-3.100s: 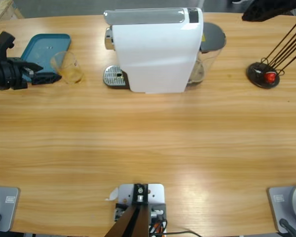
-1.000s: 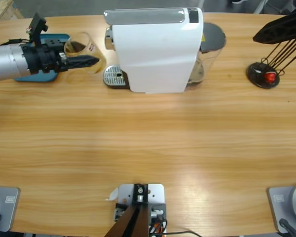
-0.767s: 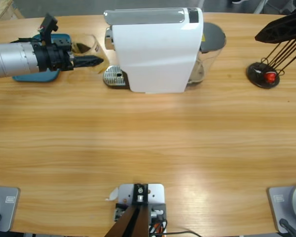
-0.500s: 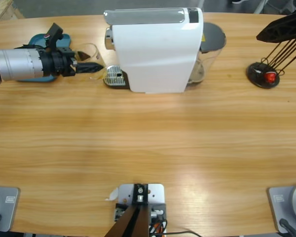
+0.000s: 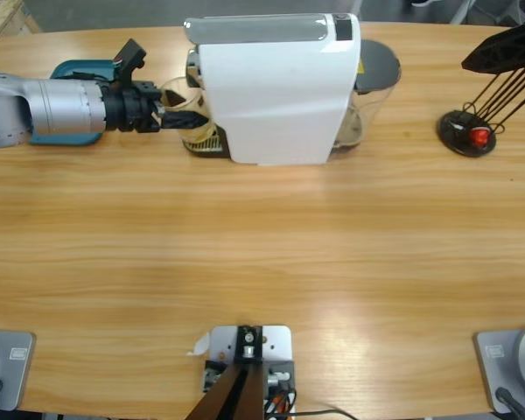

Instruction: Pour coffee

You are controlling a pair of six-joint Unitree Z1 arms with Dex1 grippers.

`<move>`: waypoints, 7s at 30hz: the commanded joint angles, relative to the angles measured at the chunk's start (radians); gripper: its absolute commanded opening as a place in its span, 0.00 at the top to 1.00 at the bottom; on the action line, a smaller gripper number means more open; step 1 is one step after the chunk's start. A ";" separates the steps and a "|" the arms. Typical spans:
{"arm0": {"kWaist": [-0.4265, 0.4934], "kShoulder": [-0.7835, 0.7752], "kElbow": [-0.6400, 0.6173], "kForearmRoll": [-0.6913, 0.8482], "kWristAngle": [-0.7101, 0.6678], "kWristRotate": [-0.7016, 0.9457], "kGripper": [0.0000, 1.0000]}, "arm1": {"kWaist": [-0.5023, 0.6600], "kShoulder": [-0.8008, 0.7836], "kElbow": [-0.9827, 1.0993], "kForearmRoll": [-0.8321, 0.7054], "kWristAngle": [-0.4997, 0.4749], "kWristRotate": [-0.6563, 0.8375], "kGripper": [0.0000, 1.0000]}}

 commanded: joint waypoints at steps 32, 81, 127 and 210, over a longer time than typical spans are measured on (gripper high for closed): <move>-0.037 -0.076 0.050 0.144 0.063 0.052 0.01 | -0.014 -0.047 0.032 0.003 0.017 -0.015 0.00; -0.037 -1.030 -0.055 1.142 0.358 -0.072 0.11 | -0.067 0.717 -0.887 0.436 0.228 -0.180 1.00; -0.096 -0.959 -0.062 1.131 0.367 -0.047 0.11 | -0.010 0.764 -0.910 0.456 0.224 -0.180 1.00; -0.114 -0.907 -0.064 1.125 0.362 -0.046 0.10 | -0.034 0.353 -0.472 0.307 0.160 -0.096 0.00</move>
